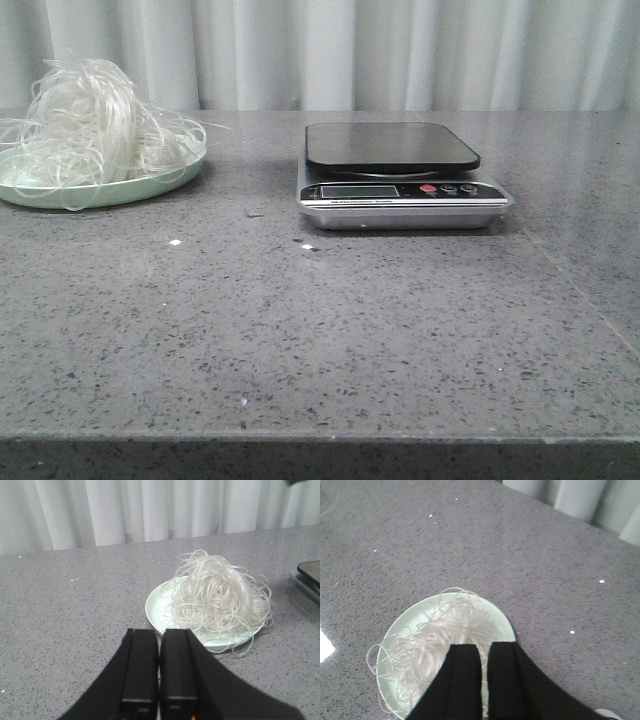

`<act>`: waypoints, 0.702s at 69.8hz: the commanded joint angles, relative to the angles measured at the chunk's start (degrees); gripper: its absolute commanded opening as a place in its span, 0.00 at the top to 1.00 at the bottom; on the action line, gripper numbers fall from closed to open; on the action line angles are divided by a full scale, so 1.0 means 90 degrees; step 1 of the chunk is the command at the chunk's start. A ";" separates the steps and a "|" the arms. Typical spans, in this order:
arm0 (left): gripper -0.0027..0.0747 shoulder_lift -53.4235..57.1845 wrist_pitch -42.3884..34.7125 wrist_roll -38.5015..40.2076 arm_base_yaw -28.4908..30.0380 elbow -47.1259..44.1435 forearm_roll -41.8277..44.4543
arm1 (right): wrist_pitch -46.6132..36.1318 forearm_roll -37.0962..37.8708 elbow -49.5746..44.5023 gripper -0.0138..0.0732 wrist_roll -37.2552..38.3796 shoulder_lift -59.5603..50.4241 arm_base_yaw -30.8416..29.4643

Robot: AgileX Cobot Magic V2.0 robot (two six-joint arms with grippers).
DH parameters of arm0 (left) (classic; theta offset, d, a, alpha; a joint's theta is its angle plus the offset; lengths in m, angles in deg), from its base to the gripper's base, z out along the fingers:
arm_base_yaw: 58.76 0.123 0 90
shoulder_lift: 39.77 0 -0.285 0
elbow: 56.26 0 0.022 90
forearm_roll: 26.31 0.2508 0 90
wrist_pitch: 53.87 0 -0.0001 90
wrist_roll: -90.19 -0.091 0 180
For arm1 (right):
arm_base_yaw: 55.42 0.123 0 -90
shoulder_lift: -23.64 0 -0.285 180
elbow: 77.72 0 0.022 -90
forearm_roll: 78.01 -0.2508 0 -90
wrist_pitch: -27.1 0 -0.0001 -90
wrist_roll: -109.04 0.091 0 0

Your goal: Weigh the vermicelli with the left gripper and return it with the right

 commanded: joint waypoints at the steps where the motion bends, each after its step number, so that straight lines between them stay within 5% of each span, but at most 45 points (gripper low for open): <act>1: 0.79 -0.0025 -0.0491 -0.0006 0.0011 0.0167 -0.0039 | -0.0131 0.0085 0.0175 0.67 -0.0069 -0.0713 -0.0305; 20: 0.79 -0.0025 -0.0491 -0.0006 0.0011 0.0167 -0.0039 | -0.0322 0.0106 -0.1384 0.67 -0.0069 -0.1866 -0.1153; 49: 0.79 -0.0025 -0.0491 -0.0006 0.0011 0.0167 -0.0039 | -0.2207 0.0118 -0.5774 0.67 -0.0069 -0.4956 -0.2198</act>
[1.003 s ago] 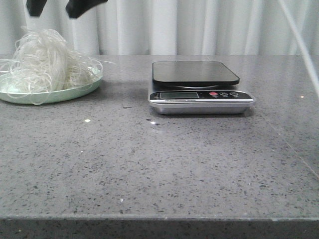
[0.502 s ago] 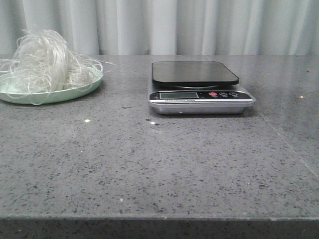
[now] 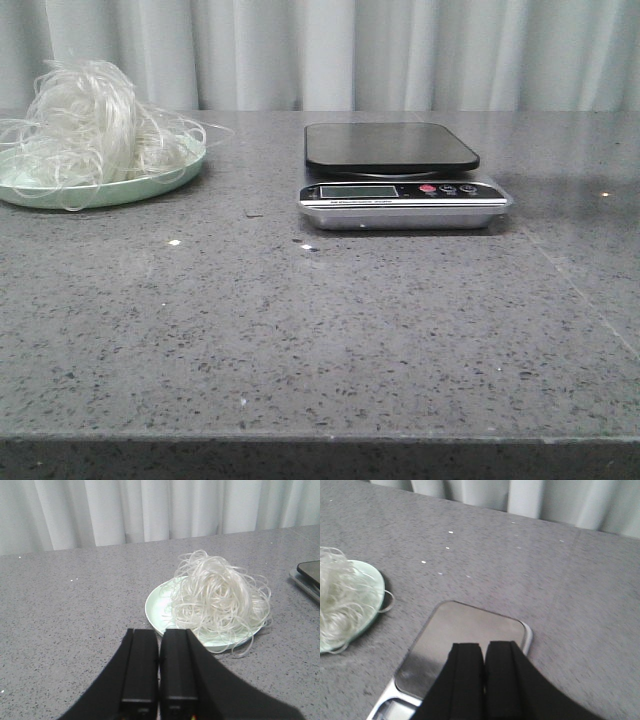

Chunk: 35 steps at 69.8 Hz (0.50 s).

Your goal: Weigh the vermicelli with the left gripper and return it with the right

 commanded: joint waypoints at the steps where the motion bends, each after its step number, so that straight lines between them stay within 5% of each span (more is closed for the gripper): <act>1: 0.79 -0.0025 -0.0491 -0.0006 0.0011 0.0167 -0.0039 | -0.0847 0.0048 -0.0702 0.67 -0.0069 -0.0949 -0.0256; 35: 0.79 -0.0025 -0.0491 -0.0006 0.0011 0.0167 -0.0039 | -0.1763 0.0595 -0.3786 0.67 -0.0069 -0.4660 -0.1176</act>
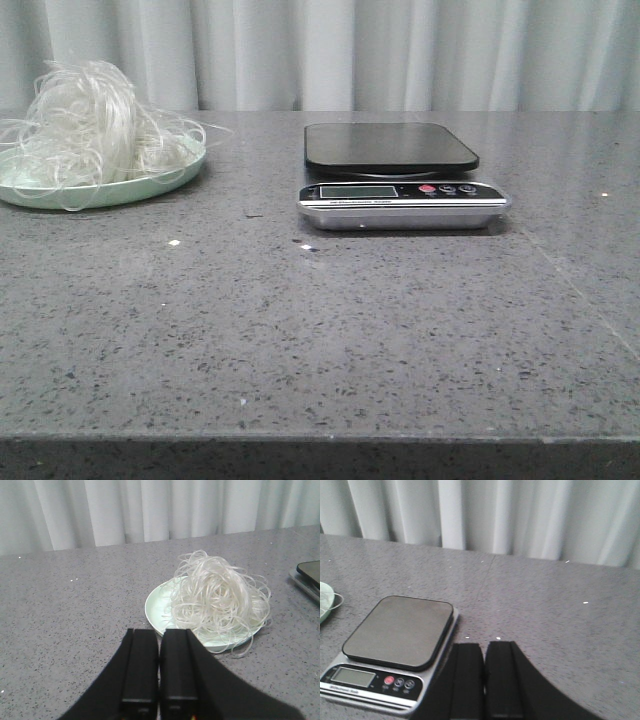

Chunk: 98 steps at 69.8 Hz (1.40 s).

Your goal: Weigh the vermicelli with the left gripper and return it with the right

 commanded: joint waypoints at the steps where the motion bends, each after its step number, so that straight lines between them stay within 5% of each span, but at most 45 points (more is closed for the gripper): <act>1: 0.79 -0.0025 -0.0491 -0.0006 0.0011 0.0167 -0.0039 | -0.0573 0.0208 -0.0325 0.67 -0.0069 -0.0677 -0.0093; 29: 0.79 -0.0025 -0.0491 -0.0006 0.0011 0.0167 -0.0039 | -0.0826 0.0226 -0.1868 0.67 -0.0069 -0.2640 -0.0106; 98: 0.79 0.0134 -0.0601 -0.0006 0.0011 -0.0009 -0.0039 | -0.0929 0.0226 -0.1932 0.67 -0.0069 -0.2685 -0.0106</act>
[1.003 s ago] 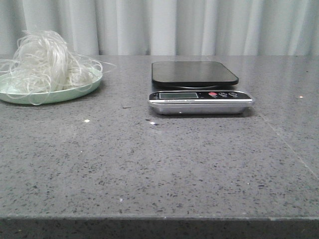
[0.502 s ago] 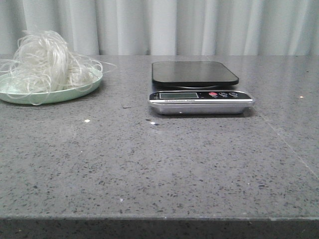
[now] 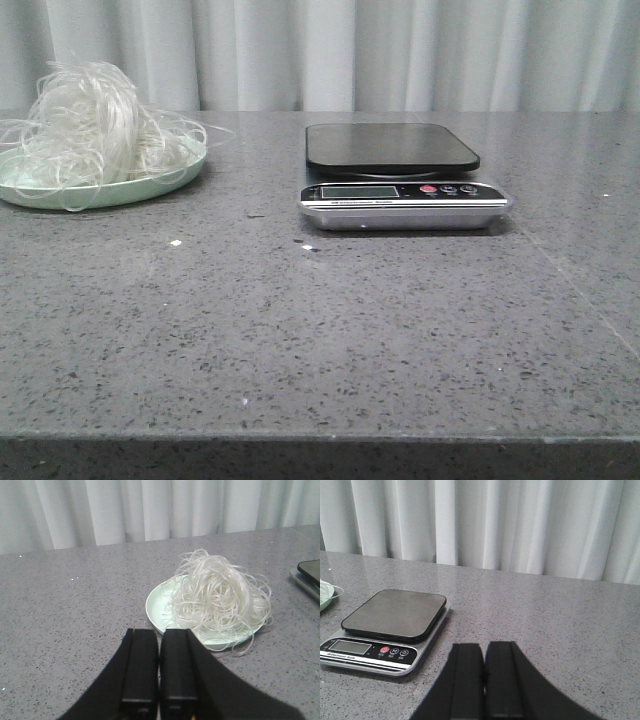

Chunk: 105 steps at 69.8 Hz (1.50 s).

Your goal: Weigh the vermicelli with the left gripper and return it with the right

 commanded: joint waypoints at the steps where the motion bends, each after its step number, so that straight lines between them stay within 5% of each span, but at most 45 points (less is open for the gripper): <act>1: 0.79 0.0152 -0.0611 -0.0006 0.0011 0.0010 -0.0039 | -0.0567 0.0091 0.0158 0.67 -0.0058 0.0055 -0.0047; 38: 0.79 0.2509 -0.1101 -0.0006 0.0011 -0.2208 0.0137 | -0.0567 0.0091 0.0158 0.67 -0.0058 0.0055 -0.0047; 48: 0.79 0.2465 -0.2001 -0.0006 0.0011 -0.2722 0.0082 | -0.0558 0.0091 0.0158 0.67 -0.0058 0.0055 -0.0047; 105: 0.79 0.2479 -0.1952 -0.0006 0.0011 -0.2690 0.0082 | -0.0566 0.0091 0.0158 0.67 -0.0058 0.0055 -0.0047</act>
